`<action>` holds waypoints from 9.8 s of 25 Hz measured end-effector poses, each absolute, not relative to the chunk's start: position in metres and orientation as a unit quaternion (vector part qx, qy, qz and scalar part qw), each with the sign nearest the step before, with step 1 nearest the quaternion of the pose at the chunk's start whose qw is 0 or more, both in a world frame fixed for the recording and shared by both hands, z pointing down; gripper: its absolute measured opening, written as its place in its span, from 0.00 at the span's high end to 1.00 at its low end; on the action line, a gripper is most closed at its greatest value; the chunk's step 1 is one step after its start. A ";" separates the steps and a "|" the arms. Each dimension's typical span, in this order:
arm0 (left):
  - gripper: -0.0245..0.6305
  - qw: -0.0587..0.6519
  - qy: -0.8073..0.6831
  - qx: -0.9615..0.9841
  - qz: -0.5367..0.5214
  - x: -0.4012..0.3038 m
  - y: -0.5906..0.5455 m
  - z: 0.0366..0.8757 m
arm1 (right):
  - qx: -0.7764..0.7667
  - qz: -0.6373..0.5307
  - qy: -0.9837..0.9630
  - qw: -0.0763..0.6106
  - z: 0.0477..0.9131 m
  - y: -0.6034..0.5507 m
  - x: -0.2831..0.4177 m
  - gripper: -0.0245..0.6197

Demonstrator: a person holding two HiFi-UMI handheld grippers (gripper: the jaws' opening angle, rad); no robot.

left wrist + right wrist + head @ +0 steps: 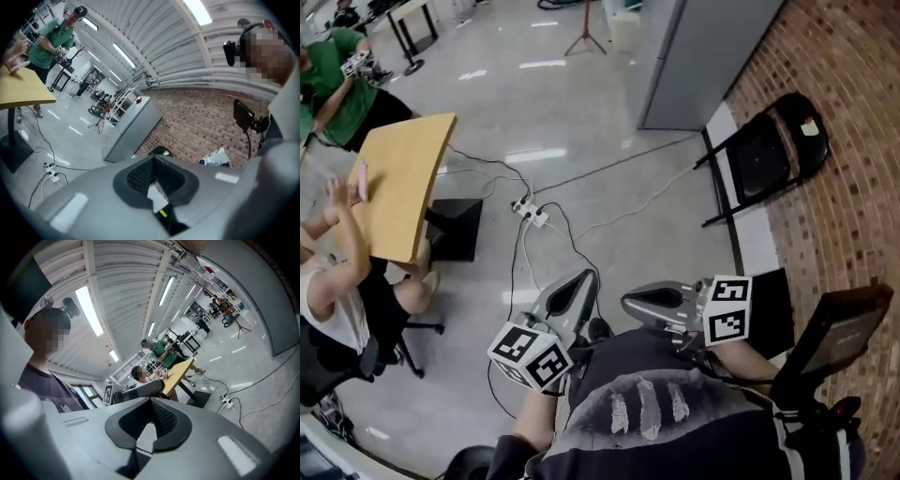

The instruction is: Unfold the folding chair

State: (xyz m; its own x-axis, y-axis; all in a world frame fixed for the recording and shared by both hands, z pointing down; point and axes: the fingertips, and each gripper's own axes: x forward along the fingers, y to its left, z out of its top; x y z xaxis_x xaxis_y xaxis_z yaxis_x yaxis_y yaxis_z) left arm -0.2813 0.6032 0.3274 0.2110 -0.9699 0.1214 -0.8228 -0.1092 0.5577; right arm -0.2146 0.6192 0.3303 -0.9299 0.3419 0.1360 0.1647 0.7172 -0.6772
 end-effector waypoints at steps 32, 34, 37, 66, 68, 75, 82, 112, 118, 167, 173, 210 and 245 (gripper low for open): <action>0.96 0.254 -0.569 0.782 0.002 -0.106 0.443 0.303 | -0.083 0.387 -0.918 -0.015 0.309 0.469 -0.068 0.97; 0.96 0.251 -0.567 0.785 0.006 -0.088 0.433 0.303 | -0.084 0.384 -0.919 -0.016 0.310 0.462 -0.052 0.97; 0.96 0.247 -0.561 0.790 0.015 -0.064 0.420 0.303 | -0.082 0.385 -0.919 -0.015 0.314 0.453 -0.033 0.97; 0.96 0.296 -0.483 0.824 0.019 -0.086 0.261 0.333 | 0.008 0.375 -0.926 0.043 0.336 0.308 -0.054 0.97; 0.96 0.298 -0.475 0.828 0.014 -0.093 0.246 0.333 | 0.014 0.378 -0.924 0.053 0.339 0.298 -0.062 0.97; 0.96 0.317 -0.450 0.835 0.001 -0.123 0.210 0.341 | 0.041 0.373 -0.923 0.087 0.346 0.266 -0.096 0.97; 0.96 0.323 -0.409 0.854 0.005 -0.134 0.182 0.344 | 0.081 0.362 -0.923 0.102 0.347 0.243 -0.113 0.97; 0.96 0.304 -0.412 0.853 0.099 0.037 0.041 0.326 | 0.073 0.359 -0.931 0.017 0.332 0.090 0.037 0.97; 0.96 0.300 -0.403 0.857 0.111 0.081 0.015 0.323 | 0.196 0.354 -0.914 0.020 0.351 0.029 0.123 0.97; 0.94 0.397 -0.222 0.842 0.290 0.221 -0.151 0.554 | 0.543 0.235 -0.763 0.261 0.444 -0.162 0.316 0.72; 0.61 0.423 -0.239 0.819 0.306 0.223 -0.156 0.583 | 0.510 0.261 -0.750 0.332 0.480 -0.162 0.308 0.75; 0.27 0.594 -0.295 0.663 0.347 0.266 -0.163 0.681 | 0.460 0.238 -0.818 0.249 0.492 -0.168 0.293 0.85; 0.28 0.560 -0.276 0.702 0.341 0.240 -0.152 0.678 | 0.464 0.247 -0.812 0.254 0.497 -0.163 0.287 0.85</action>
State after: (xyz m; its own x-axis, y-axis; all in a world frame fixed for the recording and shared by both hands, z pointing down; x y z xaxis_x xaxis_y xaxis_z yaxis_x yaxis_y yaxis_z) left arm 0.2405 -0.1518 0.6777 0.6145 -0.0056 0.7889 -0.7704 -0.2200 0.5985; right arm 0.2872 -0.1634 0.4969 -0.4405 -0.6283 0.6413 -0.8790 0.4472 -0.1656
